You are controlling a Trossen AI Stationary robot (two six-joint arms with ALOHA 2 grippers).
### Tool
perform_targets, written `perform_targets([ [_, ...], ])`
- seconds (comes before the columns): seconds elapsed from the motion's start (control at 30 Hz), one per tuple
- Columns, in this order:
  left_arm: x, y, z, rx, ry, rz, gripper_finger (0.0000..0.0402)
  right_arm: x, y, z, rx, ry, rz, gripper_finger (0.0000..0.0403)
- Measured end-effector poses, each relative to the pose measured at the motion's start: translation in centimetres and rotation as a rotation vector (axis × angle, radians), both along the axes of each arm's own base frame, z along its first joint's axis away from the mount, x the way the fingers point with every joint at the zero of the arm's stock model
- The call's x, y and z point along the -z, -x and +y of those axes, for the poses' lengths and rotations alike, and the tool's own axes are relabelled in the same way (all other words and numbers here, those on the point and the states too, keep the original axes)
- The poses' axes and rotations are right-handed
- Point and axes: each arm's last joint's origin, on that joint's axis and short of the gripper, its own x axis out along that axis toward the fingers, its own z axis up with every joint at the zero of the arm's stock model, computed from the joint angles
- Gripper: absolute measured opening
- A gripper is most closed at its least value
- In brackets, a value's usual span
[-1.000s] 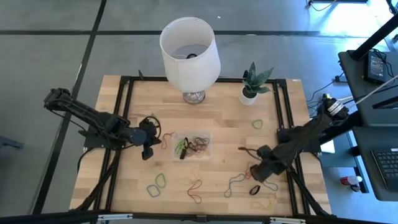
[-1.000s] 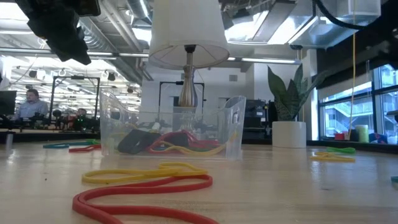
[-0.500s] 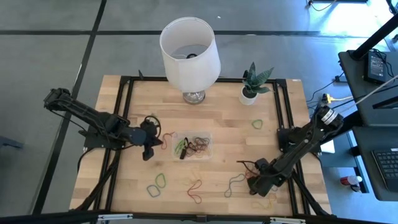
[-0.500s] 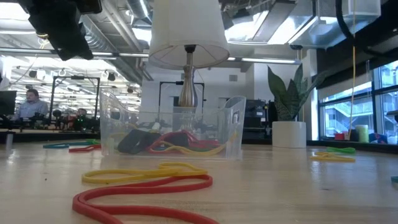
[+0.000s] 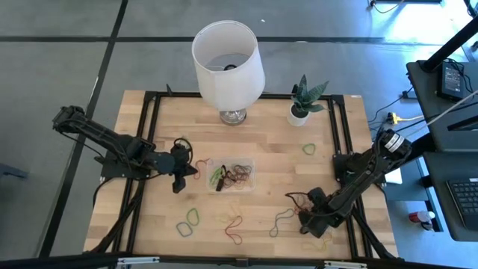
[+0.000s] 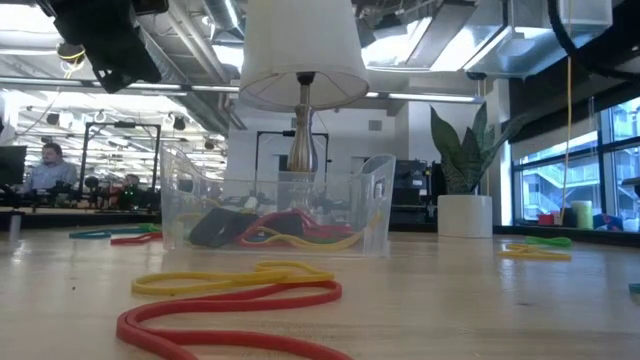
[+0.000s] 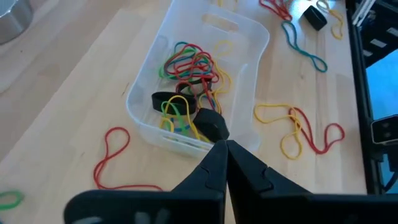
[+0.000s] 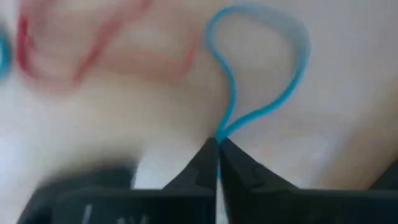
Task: Pick and place rubber bands into bin
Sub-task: Put the blue rubber band into the transparent bin
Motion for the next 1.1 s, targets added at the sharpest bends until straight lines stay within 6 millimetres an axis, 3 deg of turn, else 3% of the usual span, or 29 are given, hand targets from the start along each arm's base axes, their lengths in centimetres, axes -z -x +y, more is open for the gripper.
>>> perform_targets([
  [0.23,0.0,0.0,-0.1,0.077,-0.048,0.007,0.0001,-6.0,-1.2,1.0,-0.023,0.188,-0.064,0.0002],
  [0.4,0.0,0.0,-0.1,0.123,-0.104,0.006,0.0001,-10.8,-2.6,1.1,-0.06,0.343,-0.245,0.0002],
  [0.6,0.0,0.0,-0.1,0.183,-0.174,0.006,0.0001,-14.5,-6.4,0.0,-0.198,0.444,-0.447,0.0001],
  [0.8,0.0,0.0,-0.1,0.182,-0.173,0.006,0.0001,-15.5,-12.6,-2.4,-0.379,0.47,-0.492,0.0],
  [0.97,0.0,0.0,-0.1,0.18,-0.171,0.005,0.0001,-15.0,-18.2,-4.6,-0.525,0.508,-0.632,0.0],
  [1.1,0.0,0.0,-0.1,0.159,-0.146,0.006,0.0001,-13.9,-21.1,-6.5,-0.587,0.503,-0.67,0.0],
])
